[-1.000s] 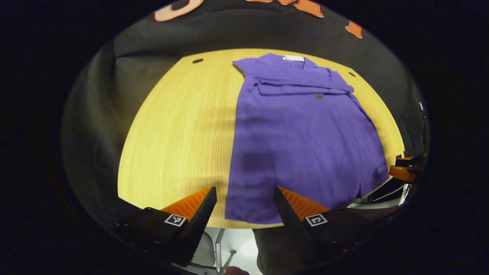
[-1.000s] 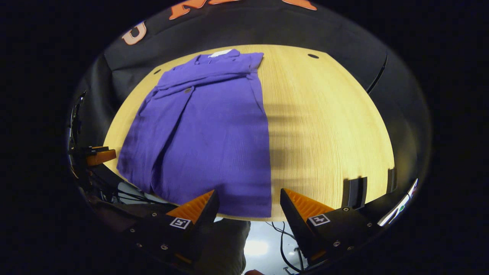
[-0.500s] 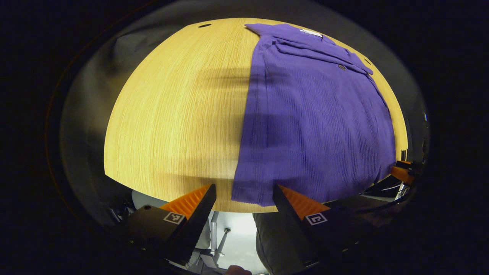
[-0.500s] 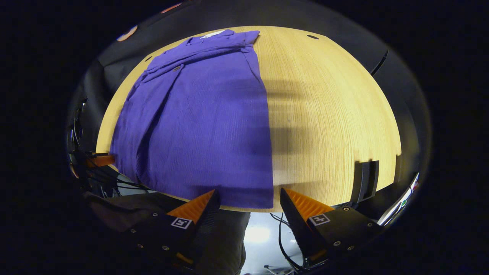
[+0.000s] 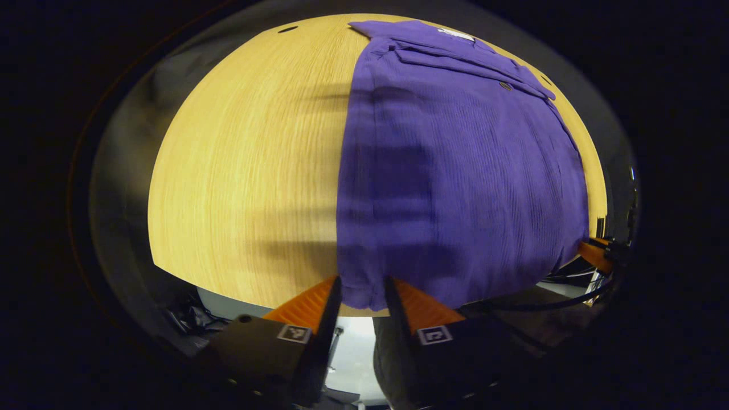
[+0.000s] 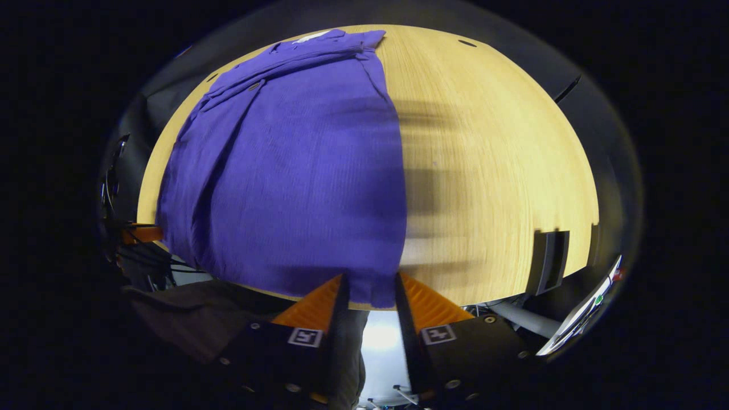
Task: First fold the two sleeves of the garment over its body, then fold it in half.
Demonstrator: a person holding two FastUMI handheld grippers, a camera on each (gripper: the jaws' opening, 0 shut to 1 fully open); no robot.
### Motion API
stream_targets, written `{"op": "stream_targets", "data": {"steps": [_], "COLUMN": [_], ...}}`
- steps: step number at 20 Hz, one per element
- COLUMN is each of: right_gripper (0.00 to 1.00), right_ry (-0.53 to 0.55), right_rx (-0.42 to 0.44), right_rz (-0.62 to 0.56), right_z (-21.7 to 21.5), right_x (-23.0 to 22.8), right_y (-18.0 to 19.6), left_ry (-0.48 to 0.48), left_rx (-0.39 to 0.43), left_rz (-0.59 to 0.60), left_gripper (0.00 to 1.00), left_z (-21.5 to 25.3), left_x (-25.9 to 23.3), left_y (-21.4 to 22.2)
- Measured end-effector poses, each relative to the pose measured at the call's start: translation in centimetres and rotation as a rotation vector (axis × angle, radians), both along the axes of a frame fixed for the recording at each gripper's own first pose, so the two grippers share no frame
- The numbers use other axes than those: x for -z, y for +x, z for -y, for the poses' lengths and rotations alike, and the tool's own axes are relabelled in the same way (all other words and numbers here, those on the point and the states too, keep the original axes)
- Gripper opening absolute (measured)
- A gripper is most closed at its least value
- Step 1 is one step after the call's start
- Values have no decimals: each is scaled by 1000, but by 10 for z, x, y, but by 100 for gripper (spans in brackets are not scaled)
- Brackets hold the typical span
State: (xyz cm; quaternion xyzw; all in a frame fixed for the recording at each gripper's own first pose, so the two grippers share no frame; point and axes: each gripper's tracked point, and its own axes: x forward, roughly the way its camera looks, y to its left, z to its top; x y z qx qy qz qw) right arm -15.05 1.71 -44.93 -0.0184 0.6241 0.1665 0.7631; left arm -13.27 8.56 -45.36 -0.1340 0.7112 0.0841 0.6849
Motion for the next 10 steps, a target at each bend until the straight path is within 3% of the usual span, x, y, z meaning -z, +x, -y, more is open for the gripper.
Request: {"op": "stream_targets", "data": {"steps": [2,4,8,10], "right_gripper": [13,7,5,5], "right_ry": [72,121,204,229], "right_rx": [83,148,145,156], "right_rz": [-46,-75,-34,14], "right_z": [-11,-19,-41,-48], "right_x": [-2,-2,-35,-58], "right_y": [1,4,17,33], "left_ry": [2,-34,-126,-133], "left_rx": [31,27,-31,-9], "left_rz": [-3,-8,19,58], "left_gripper": [18,13,13,12], "left_z": [3,5,5,0], "left_x": [3,5,-19,-36], "left_y": [3,-5,29,43]}}
